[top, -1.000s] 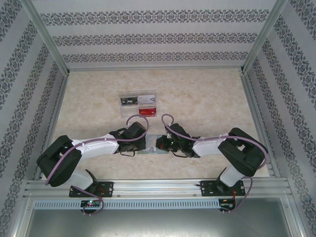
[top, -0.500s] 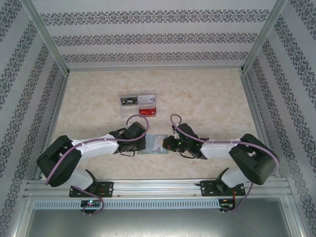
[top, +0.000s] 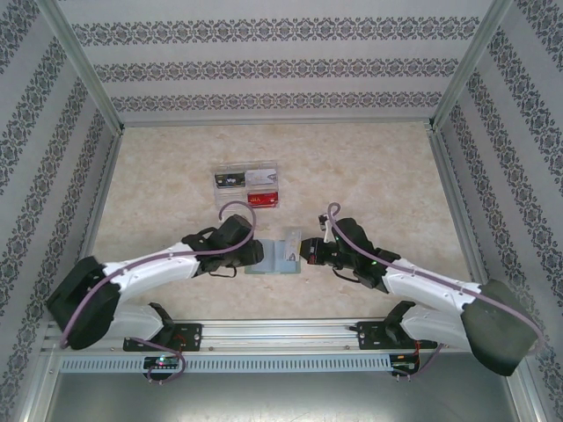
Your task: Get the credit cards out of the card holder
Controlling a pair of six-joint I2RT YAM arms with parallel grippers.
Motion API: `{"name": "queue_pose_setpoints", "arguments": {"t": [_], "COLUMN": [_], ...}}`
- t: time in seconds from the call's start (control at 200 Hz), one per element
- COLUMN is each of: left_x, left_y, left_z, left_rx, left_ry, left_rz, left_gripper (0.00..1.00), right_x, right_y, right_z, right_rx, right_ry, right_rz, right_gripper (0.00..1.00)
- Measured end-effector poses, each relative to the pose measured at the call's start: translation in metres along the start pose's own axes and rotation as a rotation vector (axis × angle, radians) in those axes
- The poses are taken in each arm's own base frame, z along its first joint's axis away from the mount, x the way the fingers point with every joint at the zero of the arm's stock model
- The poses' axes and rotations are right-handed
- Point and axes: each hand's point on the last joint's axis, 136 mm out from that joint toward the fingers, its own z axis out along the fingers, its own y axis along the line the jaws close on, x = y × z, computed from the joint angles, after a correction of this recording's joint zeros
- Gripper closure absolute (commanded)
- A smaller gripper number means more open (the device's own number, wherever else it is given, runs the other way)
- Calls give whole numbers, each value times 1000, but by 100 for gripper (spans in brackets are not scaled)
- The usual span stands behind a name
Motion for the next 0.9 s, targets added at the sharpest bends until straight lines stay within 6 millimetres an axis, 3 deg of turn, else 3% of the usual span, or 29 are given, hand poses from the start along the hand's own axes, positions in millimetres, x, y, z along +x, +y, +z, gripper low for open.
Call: {"name": "queue_pose_setpoints", "arguments": {"t": [0.125,0.255,0.355,0.47,0.58,0.899], "left_x": [-14,-20,-22,-24,-25,-26], "left_y": [-17,-20,-17,-8,0,24], "left_z": [-27,-45,-57,-74,-90,-127], "left_rx": [87,115,113,99,87,40], "left_ry": [-75,-118,-145,-184,-225,-320], "left_rz": [11,31,39,52,71,111], "left_gripper": [13,0,0,0,0,0], "right_x": [-8,-18,-35,-64,-84,-124], "right_y": [8,20,40,78,105,112], "right_z": [-11,-19,-27,-35,-28,18], "right_rx": [-17,-17,-12,-15,16,220], "right_ry": [-40,-57,-74,-120,-135,-46], "right_rz": [-65,-149,-238,-390,-567,-1005], "right_gripper": [100,100,100,100,100,100]}}
